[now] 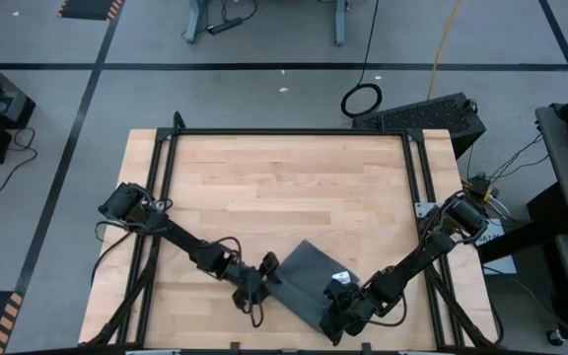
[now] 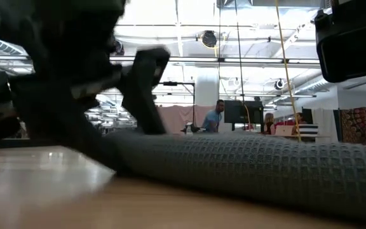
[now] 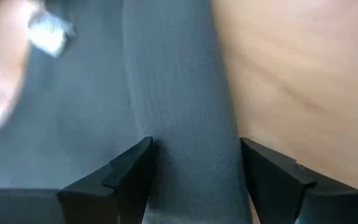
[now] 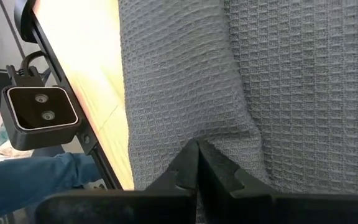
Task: Roll towel
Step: Roll the gray towel on the center of table
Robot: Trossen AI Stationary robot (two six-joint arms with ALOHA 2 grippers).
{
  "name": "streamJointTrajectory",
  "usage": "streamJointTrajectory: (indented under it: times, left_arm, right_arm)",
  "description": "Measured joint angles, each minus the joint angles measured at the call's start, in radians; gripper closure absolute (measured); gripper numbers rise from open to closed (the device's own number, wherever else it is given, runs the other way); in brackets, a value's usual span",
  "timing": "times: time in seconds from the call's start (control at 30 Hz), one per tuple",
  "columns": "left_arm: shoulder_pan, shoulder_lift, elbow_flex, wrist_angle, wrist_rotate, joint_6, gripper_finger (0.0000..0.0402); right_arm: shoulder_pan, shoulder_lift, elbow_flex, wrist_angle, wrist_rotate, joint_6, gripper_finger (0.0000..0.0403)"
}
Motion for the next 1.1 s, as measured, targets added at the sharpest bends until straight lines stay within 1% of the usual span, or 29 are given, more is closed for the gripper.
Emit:
streamJointTrajectory:
  times: [0.13, 0.23, 0.3, 0.33, 0.4, 0.47, 0.5, 0.53, 0.6, 0.67, 0.73, 0.8, 0.93, 1.1]
  left_arm:
    - [0.021, 0.000, 0.000, -0.018, 0.010, -0.084, 0.0172]
    - [0.046, 0.000, 0.002, -0.020, 0.077, -0.150, 0.0199]
    - [0.062, 0.000, 0.013, -0.030, 0.134, -0.204, 0.0234]
    - [0.070, 0.000, 0.017, -0.031, 0.163, -0.238, 0.0258]
    - [0.087, 0.000, 0.028, -0.031, 0.220, -0.311, 0.0313]
    - [0.107, 0.000, 0.034, -0.030, 0.278, -0.377, 0.0369]
    - [0.118, 0.000, 0.034, -0.031, 0.297, -0.418, 0.0382]
    - [0.129, 0.000, 0.035, -0.033, 0.304, -0.467, 0.0384]
    - [0.150, 0.000, 0.036, -0.060, 0.314, -0.550, 0.0378]
    - [0.167, -0.002, 0.036, -0.111, 0.323, -0.602, 0.0375]
    - [0.179, -0.015, 0.037, -0.170, 0.346, -0.621, 0.0378]
    - [0.191, -0.019, 0.038, -0.207, 0.392, -0.638, 0.0384]
    - [0.210, -0.038, 0.036, -0.239, 0.478, -0.693, 0.0385]
    - [0.230, -0.062, 0.036, -0.237, 0.494, -0.734, 0.0384]
  right_arm:
    - [0.000, 0.000, 0.000, 0.001, -0.001, -0.032, 0.0403]
    - [0.000, 0.000, 0.000, 0.002, -0.003, -0.069, 0.0403]
    - [-0.001, -0.003, 0.000, 0.002, -0.016, -0.080, 0.0403]
    - [-0.001, -0.008, 0.000, 0.001, -0.025, -0.086, 0.0402]
    - [0.000, -0.027, 0.000, -0.009, -0.029, -0.105, 0.0393]
    - [0.004, -0.061, 0.000, -0.045, -0.028, -0.120, 0.0376]
    - [0.007, -0.085, 0.000, -0.080, -0.028, -0.122, 0.0363]
    - [0.008, -0.109, 0.000, -0.116, -0.024, -0.123, 0.0350]
    - [0.010, -0.164, 0.000, -0.194, -0.006, -0.128, 0.0317]
    - [0.019, -0.223, 0.000, -0.257, 0.038, -0.130, 0.0282]
    - [0.029, -0.267, 0.000, -0.265, 0.100, -0.138, 0.0245]
    - [0.041, -0.285, 0.000, -0.250, 0.144, -0.171, 0.0209]
    - [0.046, -0.255, 0.001, -0.158, 0.185, -0.237, 0.0139]
    - [0.010, -0.156, 0.013, -0.104, 0.191, -0.316, 0.0064]
